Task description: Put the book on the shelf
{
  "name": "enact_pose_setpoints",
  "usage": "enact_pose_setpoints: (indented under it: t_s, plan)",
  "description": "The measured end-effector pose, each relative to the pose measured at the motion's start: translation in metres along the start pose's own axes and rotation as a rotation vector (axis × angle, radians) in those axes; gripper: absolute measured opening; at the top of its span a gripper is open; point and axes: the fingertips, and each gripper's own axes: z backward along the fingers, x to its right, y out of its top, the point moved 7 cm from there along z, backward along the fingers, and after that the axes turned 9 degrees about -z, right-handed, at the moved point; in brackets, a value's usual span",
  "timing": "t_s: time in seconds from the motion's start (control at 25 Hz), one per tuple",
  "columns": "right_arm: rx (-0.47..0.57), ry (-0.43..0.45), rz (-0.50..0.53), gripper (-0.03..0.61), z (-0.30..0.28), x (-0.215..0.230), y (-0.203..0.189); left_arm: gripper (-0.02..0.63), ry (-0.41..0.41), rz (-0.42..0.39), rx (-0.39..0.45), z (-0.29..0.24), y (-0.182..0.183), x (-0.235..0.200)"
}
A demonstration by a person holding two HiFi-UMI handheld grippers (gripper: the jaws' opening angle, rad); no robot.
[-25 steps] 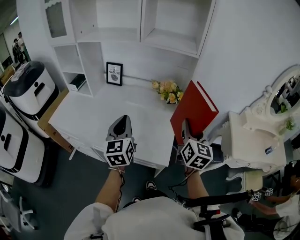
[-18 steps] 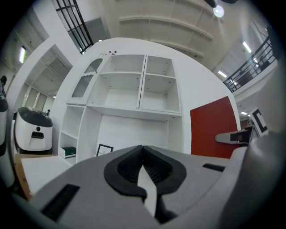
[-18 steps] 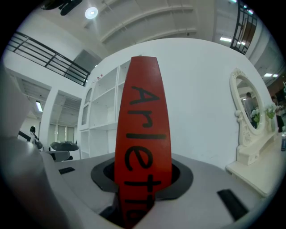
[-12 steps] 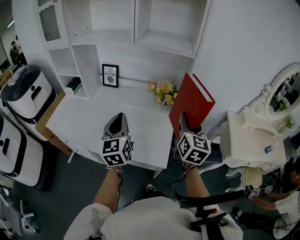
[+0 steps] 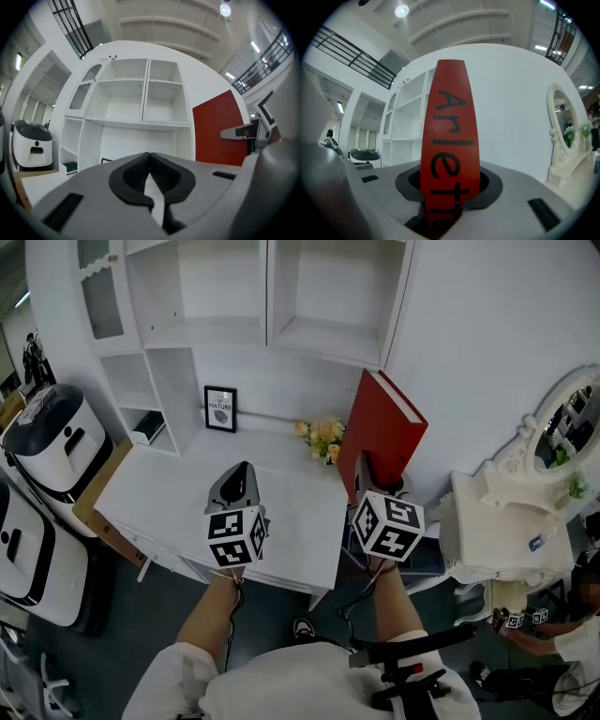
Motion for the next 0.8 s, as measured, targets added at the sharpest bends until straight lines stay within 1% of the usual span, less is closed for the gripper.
enact_pose_setpoints:
  t_s: [0.16, 0.28, 0.48, 0.56, 0.8]
  plan:
    - [0.021, 0.005, 0.031, 0.172, -0.006, -0.008, 0.015, 0.008, -0.010, -0.020, 0.010, -0.013, 0.019, 0.003]
    - [0.042, -0.002, 0.045, 0.172, -0.009, -0.012, 0.029, 0.008, -0.020, 0.003, 0.019, -0.021, 0.032, 0.005]
    - [0.075, -0.011, 0.068, 0.173, -0.017, -0.015, 0.053, 0.008, -0.008, 0.024, 0.034, -0.032, 0.053, 0.003]
    - [0.085, -0.008, 0.090, 0.173, -0.021, -0.019, 0.060, 0.008, -0.002, 0.013, 0.043, -0.037, 0.063, 0.001]
    - [0.122, 0.014, 0.155, 0.173, -0.033, -0.037, 0.090, 0.008, 0.022, -0.055, 0.090, -0.046, 0.093, -0.003]
